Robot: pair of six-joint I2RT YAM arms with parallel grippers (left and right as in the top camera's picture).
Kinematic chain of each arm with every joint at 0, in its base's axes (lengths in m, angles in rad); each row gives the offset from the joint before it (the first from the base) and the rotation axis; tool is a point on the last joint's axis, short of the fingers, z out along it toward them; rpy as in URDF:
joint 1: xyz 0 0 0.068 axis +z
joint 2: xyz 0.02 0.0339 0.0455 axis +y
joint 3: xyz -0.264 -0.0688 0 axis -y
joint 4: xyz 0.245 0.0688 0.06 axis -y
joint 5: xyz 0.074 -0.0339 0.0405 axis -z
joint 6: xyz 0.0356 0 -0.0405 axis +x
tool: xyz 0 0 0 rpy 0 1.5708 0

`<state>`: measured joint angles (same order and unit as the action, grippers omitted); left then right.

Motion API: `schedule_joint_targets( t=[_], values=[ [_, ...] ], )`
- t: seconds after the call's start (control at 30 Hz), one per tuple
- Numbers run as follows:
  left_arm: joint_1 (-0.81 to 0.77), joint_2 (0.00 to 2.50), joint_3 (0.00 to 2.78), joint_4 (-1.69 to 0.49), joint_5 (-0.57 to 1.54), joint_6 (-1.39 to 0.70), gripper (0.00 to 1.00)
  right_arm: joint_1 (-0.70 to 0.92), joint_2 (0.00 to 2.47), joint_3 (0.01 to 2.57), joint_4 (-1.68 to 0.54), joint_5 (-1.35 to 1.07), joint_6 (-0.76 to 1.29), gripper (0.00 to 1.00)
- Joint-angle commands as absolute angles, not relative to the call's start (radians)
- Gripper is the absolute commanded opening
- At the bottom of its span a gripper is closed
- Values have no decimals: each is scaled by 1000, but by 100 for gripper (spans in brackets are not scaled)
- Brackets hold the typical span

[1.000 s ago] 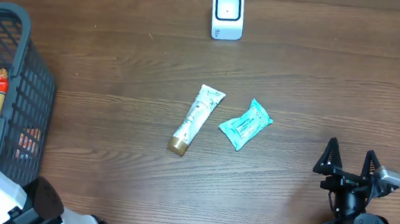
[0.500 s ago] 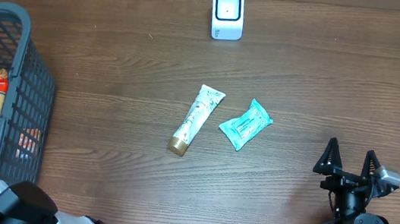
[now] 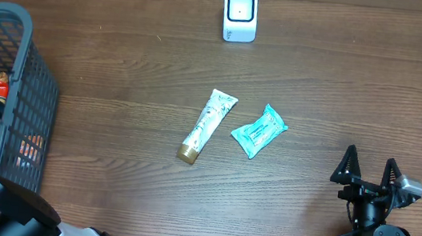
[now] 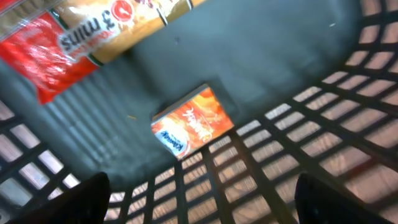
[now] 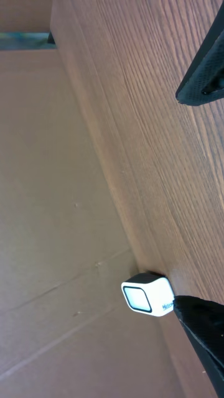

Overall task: Scan the item barcode
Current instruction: 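Return the left gripper into the basket toward the red box, then grasp the small orange box in the basket with the left gripper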

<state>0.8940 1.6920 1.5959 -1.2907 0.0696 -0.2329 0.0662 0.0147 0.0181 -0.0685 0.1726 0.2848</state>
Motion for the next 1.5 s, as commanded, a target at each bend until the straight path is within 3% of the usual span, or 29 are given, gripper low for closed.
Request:
schedule_joint_targets(
  t=[0.0, 0.3, 0.43, 0.97, 1.3, 1.47],
  values=[
    [899, 1671, 1516, -1237, 61, -200, 86, 67, 4, 8, -62, 183, 287, 100],
    [899, 1674, 1393, -1077, -11, -57, 88, 67, 4, 8, -62, 183, 287, 100],
    [896, 1675, 1326, -1010, -7, 13, 100, 67, 4, 8, -62, 183, 287, 100],
    [896, 1676, 1072, -748, 0, 53, 100, 67, 4, 8, -62, 183, 287, 100],
    [896, 1724, 1000, -636, 1, 52, 96, 67, 4, 8, -62, 183, 287, 100],
    [896, 1780, 1000, -653, -15, 32, 84, 67, 4, 8, -62, 183, 287, 100]
  ],
)
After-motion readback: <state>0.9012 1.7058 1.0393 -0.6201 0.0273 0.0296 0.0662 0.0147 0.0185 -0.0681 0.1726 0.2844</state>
